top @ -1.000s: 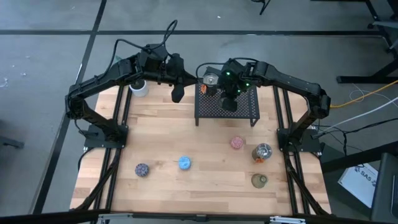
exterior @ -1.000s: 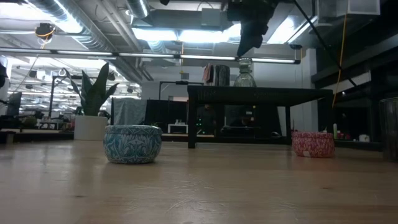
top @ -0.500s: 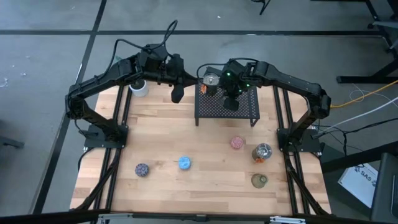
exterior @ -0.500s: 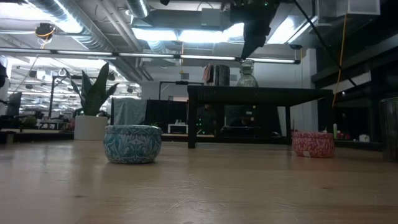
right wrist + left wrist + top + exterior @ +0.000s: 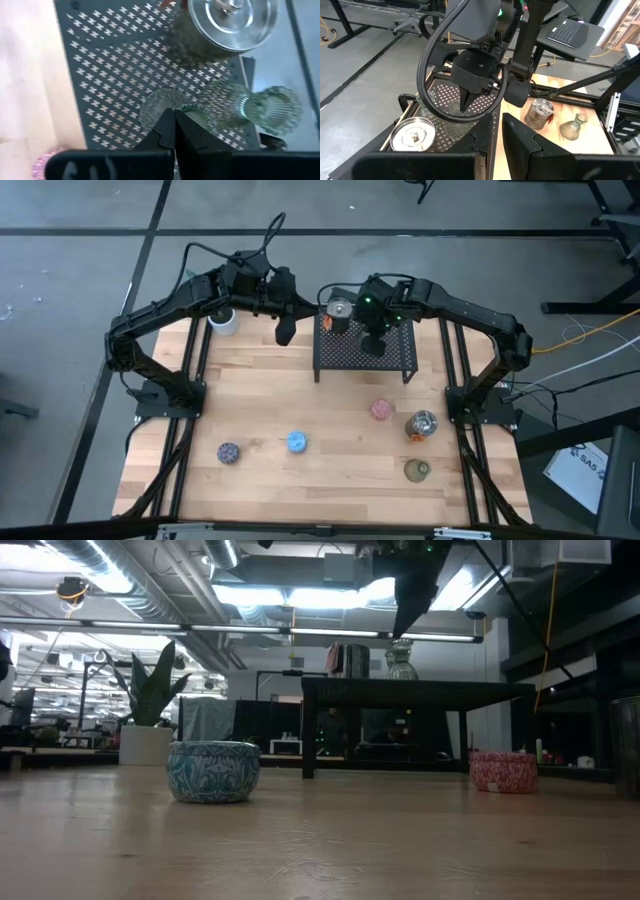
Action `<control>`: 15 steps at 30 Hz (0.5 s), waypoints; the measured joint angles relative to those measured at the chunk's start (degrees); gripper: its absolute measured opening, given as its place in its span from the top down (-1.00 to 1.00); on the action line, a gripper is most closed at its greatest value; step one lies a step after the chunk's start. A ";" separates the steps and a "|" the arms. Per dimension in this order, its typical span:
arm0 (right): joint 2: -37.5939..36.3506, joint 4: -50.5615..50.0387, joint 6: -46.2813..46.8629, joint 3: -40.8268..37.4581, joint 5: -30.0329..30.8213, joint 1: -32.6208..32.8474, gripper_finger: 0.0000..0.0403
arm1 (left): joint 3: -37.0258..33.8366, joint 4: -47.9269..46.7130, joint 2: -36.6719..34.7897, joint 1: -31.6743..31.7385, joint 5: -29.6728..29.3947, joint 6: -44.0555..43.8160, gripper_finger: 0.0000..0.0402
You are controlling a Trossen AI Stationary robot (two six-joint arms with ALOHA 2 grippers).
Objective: Pick & Place candle stick holders
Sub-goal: Put the top green vase candle holder on the shelf aligned with the other green vase candle holder
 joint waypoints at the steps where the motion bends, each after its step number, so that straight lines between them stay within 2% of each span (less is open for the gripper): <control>1: 0.00 -0.14 -0.33 0.00 0.70 0.00 1.00 | 0.00 0.00 0.00 -0.01 0.00 0.01 0.84; 9: 0.06 -0.08 -0.83 -0.01 4.66 -0.02 1.00 | 0.00 0.00 0.00 0.00 0.00 0.04 0.84; 15: -0.19 -0.13 -1.01 0.17 4.79 0.01 1.00 | 0.02 0.00 0.00 0.00 0.00 0.15 0.84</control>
